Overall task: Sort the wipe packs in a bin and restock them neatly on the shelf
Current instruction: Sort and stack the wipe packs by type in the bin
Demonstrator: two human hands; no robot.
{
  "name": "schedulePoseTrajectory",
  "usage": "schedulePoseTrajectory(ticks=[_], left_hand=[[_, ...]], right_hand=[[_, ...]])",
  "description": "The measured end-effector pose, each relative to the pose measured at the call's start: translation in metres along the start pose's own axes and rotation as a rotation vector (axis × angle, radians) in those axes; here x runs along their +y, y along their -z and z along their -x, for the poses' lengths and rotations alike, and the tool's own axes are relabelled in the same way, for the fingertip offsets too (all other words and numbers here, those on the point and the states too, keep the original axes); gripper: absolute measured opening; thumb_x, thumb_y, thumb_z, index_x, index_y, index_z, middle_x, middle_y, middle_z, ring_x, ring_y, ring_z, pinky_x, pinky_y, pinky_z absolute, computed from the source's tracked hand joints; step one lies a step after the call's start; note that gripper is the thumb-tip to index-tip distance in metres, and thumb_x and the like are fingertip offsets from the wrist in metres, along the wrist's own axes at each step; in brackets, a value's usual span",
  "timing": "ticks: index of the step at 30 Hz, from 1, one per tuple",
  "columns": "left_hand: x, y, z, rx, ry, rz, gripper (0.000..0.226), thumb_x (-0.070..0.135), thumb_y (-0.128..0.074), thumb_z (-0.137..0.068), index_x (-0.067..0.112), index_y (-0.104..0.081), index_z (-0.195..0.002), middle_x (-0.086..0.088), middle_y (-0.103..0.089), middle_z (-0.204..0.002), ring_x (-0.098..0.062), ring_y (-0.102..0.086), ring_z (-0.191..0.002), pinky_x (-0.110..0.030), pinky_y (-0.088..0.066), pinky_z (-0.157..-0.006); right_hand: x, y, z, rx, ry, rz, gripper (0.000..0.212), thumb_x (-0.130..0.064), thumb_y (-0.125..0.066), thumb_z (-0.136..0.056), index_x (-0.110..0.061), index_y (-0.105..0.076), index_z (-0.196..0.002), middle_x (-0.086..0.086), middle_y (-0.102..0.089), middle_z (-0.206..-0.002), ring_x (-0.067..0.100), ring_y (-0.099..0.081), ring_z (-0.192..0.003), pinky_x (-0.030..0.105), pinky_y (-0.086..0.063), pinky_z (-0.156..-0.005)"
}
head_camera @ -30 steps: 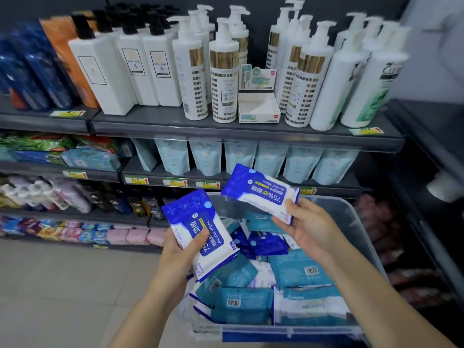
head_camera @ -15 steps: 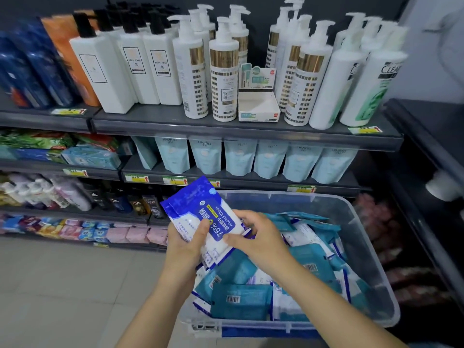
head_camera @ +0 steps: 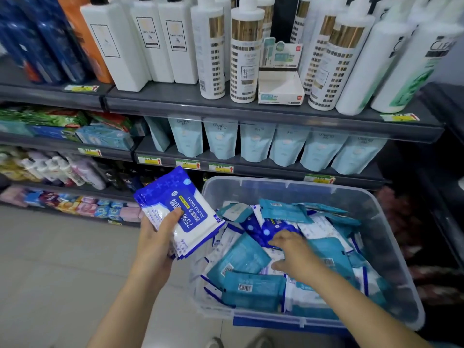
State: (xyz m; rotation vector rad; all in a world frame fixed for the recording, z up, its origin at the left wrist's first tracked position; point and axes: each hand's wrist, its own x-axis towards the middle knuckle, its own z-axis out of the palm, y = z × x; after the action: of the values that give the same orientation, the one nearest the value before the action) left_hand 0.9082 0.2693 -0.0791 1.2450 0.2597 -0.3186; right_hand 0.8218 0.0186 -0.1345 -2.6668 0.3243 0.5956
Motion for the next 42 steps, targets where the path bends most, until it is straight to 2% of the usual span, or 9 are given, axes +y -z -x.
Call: schedulePoseTrajectory(ticks=[4, 10, 15, 18, 21, 25, 33, 38, 42], left_hand=[[0.000, 0.002, -0.004, 0.014, -0.008, -0.006, 0.042, 0.020, -0.060, -0.090, 0.019, -0.048, -0.130, -0.005, -0.070, -0.113, -0.020, -0.070, -0.090, -0.032, -0.059, -0.063], [0.001, 0.001, -0.005, 0.004, -0.016, -0.024, 0.043, 0.022, -0.061, -0.089, 0.022, -0.047, -0.130, -0.001, -0.070, -0.112, -0.019, -0.071, -0.091, -0.033, -0.058, -0.063], [0.001, 0.012, 0.003, 0.038, -0.007, -0.009, 0.040, 0.021, -0.060, -0.090, 0.023, -0.049, -0.129, 0.000, -0.071, -0.111, -0.015, -0.071, -0.084, -0.030, -0.057, -0.058], [0.002, 0.025, 0.009, 0.067, 0.010, -0.005, 0.040, 0.021, -0.060, -0.090, 0.022, -0.049, -0.129, -0.002, -0.070, -0.112, -0.017, -0.071, -0.088, -0.030, -0.058, -0.059], [0.000, 0.039, 0.013, 0.108, 0.019, 0.005, 0.040, 0.021, -0.061, -0.090, 0.021, -0.049, -0.128, -0.003, -0.070, -0.113, -0.023, -0.069, -0.094, -0.033, -0.059, -0.064], [-0.001, 0.050, 0.018, 0.122, 0.021, 0.015, 0.041, 0.022, -0.063, -0.089, 0.021, -0.049, -0.127, -0.003, -0.071, -0.112, -0.025, -0.069, -0.096, -0.036, -0.058, -0.067], [-0.003, 0.032, 0.017, 0.086, 0.017, 0.005, 0.036, 0.019, -0.063, -0.088, 0.019, -0.051, -0.122, -0.003, -0.072, -0.106, -0.023, -0.071, -0.089, -0.033, -0.059, -0.061], [-0.006, 0.006, 0.013, 0.069, -0.016, -0.003, 0.044, 0.016, -0.067, -0.085, 0.019, -0.048, -0.125, -0.004, -0.071, -0.109, -0.025, -0.070, -0.094, -0.039, -0.057, -0.072], [-0.012, -0.016, 0.012, 0.033, -0.036, 0.009, 0.049, 0.012, -0.067, -0.084, 0.019, -0.045, -0.127, -0.005, -0.071, -0.109, -0.025, -0.070, -0.093, -0.043, -0.057, -0.077]], right_hand=[[-0.003, -0.004, 0.000, -0.020, 0.019, 0.118, 0.068, -0.033, -0.067, -0.083, -0.022, -0.037, -0.143, -0.004, -0.040, -0.128, 0.016, -0.036, -0.120, 0.029, -0.034, -0.102], [-0.024, 0.007, -0.005, 0.095, 0.032, -0.054, 0.044, -0.032, -0.048, -0.097, -0.023, -0.042, -0.140, 0.000, -0.045, -0.134, 0.019, -0.043, -0.123, 0.033, -0.040, -0.100], [-0.062, 0.000, -0.021, 0.182, 0.360, 0.071, 0.035, -0.021, -0.046, -0.097, -0.018, -0.052, -0.131, 0.001, -0.052, -0.127, 0.021, -0.042, -0.118, 0.035, -0.039, -0.097], [-0.080, -0.014, -0.032, 0.108, 0.525, 0.255, 0.053, -0.005, -0.053, -0.089, -0.024, -0.044, -0.138, -0.003, -0.041, -0.143, 0.021, -0.031, -0.130, 0.035, -0.030, -0.103], [-0.085, -0.022, -0.038, 0.039, 0.500, 0.356, 0.065, -0.004, -0.057, -0.086, -0.026, -0.035, -0.143, -0.002, -0.034, -0.146, 0.022, -0.025, -0.133, 0.038, -0.023, -0.109], [-0.076, -0.020, -0.035, 0.064, 0.413, 0.370, 0.045, -0.020, -0.053, -0.092, -0.024, -0.045, -0.136, 0.002, -0.043, -0.123, 0.023, -0.032, -0.116, 0.038, -0.028, -0.103], [-0.043, 0.021, -0.003, 0.133, 0.157, -0.137, 0.011, -0.022, -0.065, -0.087, -0.025, -0.055, -0.089, -0.005, -0.050, -0.093, 0.017, -0.052, -0.088, 0.032, -0.045, -0.082], [-0.058, 0.074, 0.017, 0.505, 0.078, -0.532, 0.008, -0.021, -0.059, -0.091, -0.021, -0.051, -0.093, -0.001, -0.067, -0.096, 0.018, -0.063, -0.086, 0.042, -0.053, -0.077], [-0.096, 0.088, 0.034, 0.643, 0.202, -0.408, 0.012, -0.027, -0.054, -0.092, -0.021, -0.052, -0.103, -0.001, -0.067, -0.099, 0.021, -0.062, -0.088, 0.039, -0.050, -0.074]])
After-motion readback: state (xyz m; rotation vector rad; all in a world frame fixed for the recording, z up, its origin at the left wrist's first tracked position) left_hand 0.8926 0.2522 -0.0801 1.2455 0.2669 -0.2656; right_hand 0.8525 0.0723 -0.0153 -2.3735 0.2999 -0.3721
